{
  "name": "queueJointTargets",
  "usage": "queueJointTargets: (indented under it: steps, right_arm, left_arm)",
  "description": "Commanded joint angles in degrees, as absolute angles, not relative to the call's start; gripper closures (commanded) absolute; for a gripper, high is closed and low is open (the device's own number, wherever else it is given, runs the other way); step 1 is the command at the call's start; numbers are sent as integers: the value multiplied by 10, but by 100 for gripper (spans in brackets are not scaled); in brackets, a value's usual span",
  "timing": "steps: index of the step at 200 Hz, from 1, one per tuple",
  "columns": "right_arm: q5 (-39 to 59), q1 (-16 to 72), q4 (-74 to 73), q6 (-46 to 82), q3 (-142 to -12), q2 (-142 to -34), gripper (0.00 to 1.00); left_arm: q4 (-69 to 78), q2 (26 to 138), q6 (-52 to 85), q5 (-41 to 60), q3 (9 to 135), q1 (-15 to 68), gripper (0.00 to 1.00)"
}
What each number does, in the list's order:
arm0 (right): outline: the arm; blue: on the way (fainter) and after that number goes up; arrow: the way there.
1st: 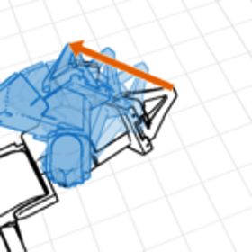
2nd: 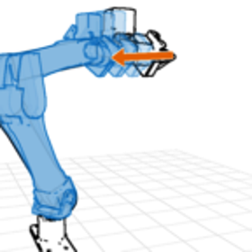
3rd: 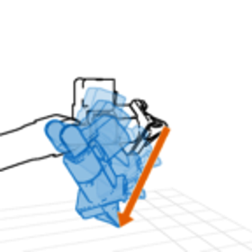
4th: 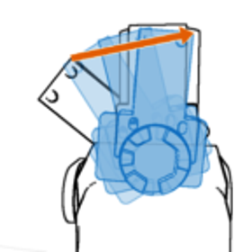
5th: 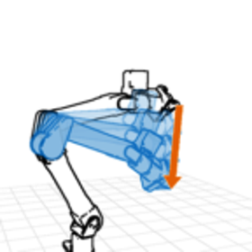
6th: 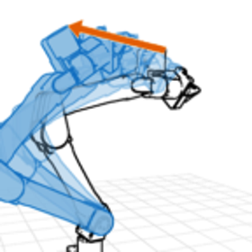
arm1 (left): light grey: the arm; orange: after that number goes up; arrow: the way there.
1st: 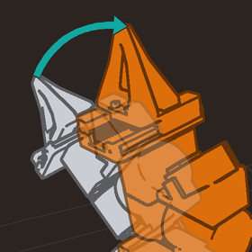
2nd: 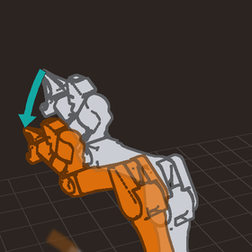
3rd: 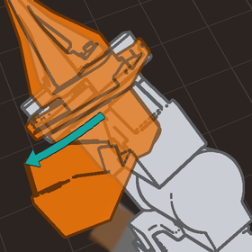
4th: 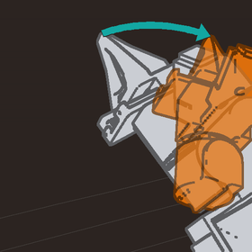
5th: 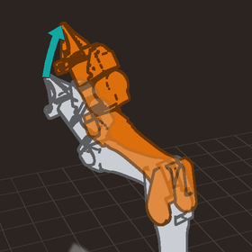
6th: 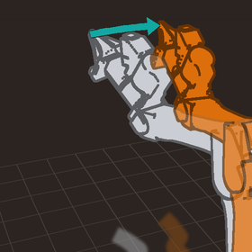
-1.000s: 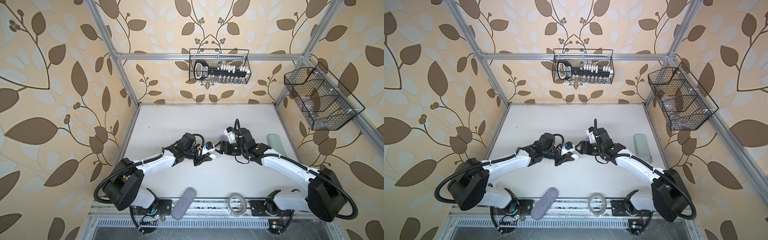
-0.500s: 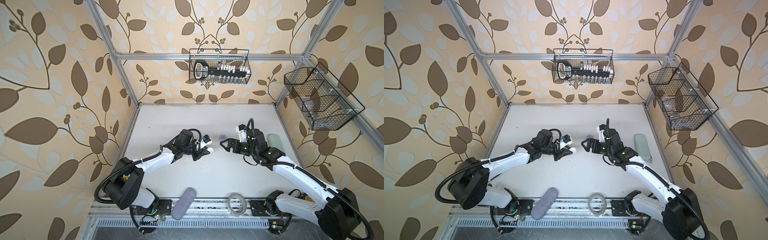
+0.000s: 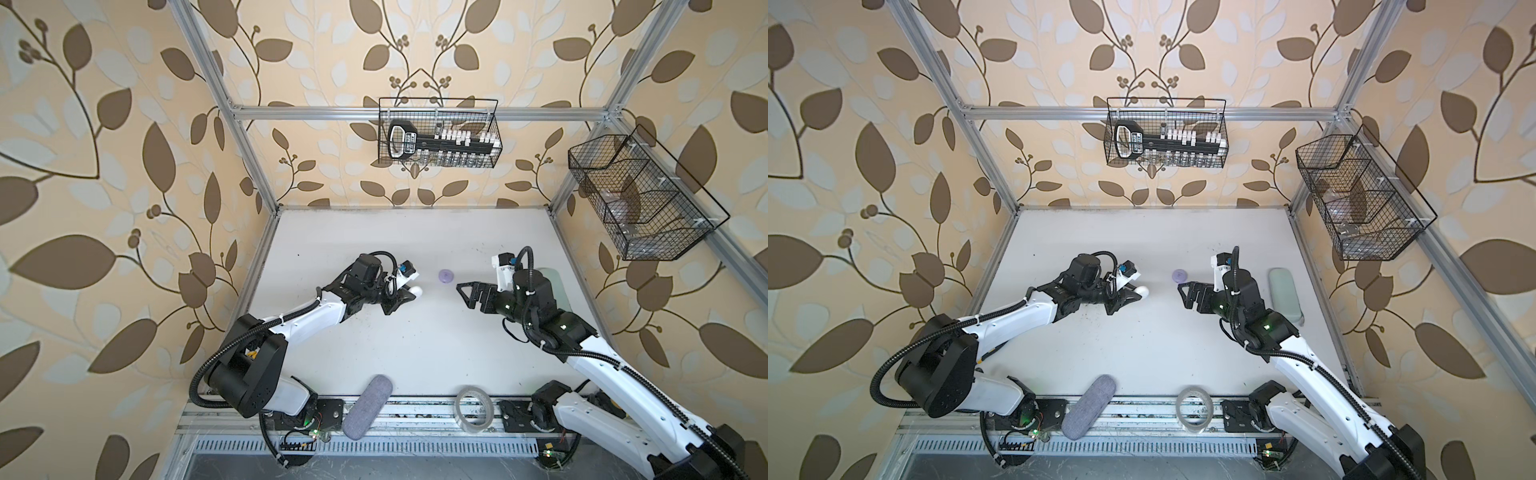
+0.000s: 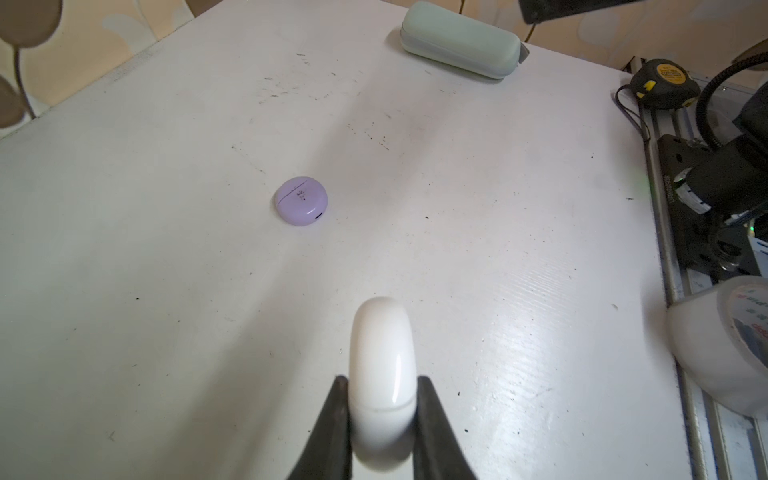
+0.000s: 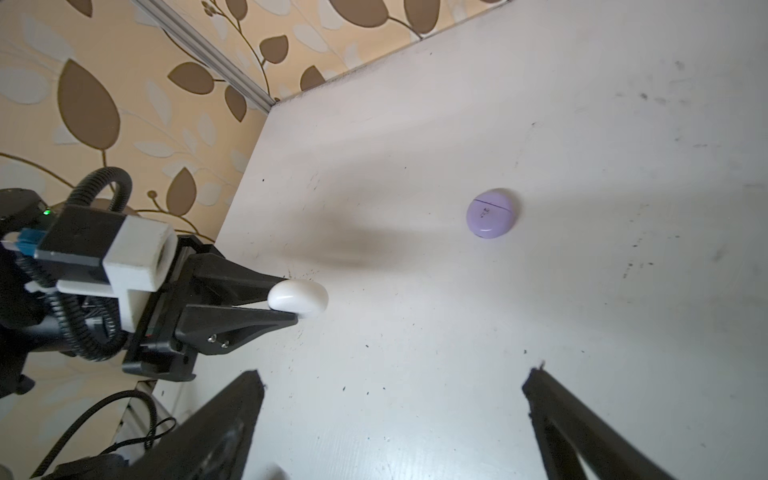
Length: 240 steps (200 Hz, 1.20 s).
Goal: Insert the wireless bluetooth earbuds into the charging case
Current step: 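Withdraw the right gripper while the left gripper holds the closed case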
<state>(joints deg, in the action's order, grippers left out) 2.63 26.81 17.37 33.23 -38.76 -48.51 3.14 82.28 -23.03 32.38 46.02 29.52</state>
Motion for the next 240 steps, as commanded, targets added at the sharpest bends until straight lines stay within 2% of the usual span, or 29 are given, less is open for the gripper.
queueJointTargets:
  steps: [1, 75, 129, 240]
  right_arm:
    - [-54, 265, 211, 303, -363, -459, 0]
    - [-135, 266, 235, 287, -297, -381, 0]
    - [-162, 268, 226, 273, -255, -347, 0]
    - [-196, 292, 202, 272, -243, -351, 0]
  left_arm:
    - [42, 844, -211, 324, 486, 286, 89]
    - [5, 898, -170, 347, 530, 270, 87]
    - [-78, 981, -149, 384, 605, 258, 87]
    - [-131, 1073, -125, 467, 662, 236, 88]
